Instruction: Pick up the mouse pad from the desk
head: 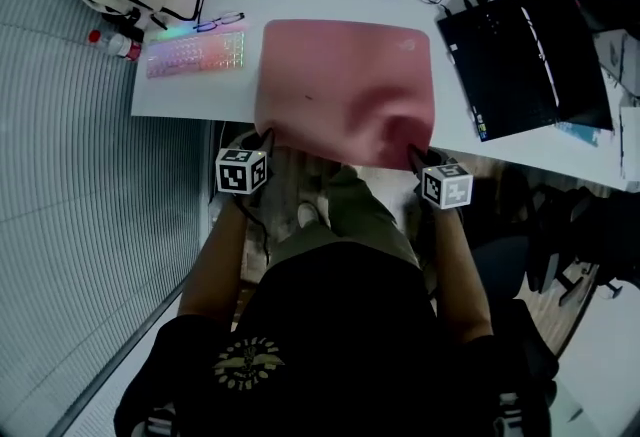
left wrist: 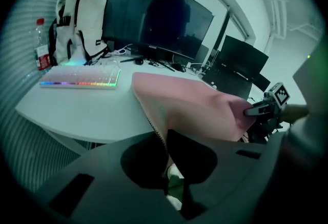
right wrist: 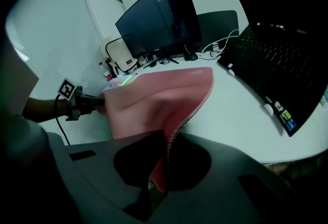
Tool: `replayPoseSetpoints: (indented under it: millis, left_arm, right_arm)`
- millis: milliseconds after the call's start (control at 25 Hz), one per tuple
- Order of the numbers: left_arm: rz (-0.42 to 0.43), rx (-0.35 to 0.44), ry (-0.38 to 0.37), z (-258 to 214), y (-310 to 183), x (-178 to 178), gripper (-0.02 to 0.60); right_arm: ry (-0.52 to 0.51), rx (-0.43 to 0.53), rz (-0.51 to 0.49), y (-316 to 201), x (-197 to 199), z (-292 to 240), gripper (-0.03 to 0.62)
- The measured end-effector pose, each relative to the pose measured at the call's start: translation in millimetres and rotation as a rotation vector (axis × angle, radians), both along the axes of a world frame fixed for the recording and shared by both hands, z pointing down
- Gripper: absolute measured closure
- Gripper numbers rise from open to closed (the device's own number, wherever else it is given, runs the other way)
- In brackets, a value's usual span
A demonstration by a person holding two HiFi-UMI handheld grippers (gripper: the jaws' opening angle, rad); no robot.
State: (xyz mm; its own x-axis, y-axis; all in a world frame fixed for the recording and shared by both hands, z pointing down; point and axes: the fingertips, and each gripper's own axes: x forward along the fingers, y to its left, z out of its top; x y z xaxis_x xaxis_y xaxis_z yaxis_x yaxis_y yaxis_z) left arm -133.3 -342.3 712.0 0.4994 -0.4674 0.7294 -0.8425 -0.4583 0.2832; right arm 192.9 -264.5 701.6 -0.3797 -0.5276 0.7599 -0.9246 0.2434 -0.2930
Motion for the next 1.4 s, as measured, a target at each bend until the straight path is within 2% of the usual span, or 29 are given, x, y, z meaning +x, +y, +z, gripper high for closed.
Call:
replayPoseSetpoints:
  millis: [240,520,720,1400]
  left_arm:
    - [-0.022,0.12,0.027,-52.1,-20.9,1.2,0.56]
    - [-0.069,0.255,0.057,-118.9,-58.0,2.2,0.56]
    - [-0.062,0.35,0.076,-176.6,-78.0,4.1,0.56]
    - [-0.054,0.57,0.158,-316.6,-72.1,-2.5,0.56]
  right_arm:
    - [-0.014,0.085,0.032,-15.2,4.8,-44.0,0.576]
    - [-0.009,0.227,0.061,-50.9,10.1,-108.4,0.576]
    - [0.009,0.317,0.068,-65.5,6.7,-160.9,0.576]
    - [-0.002,0.519,0.069,-59.8,-8.6,-276.5,0.576]
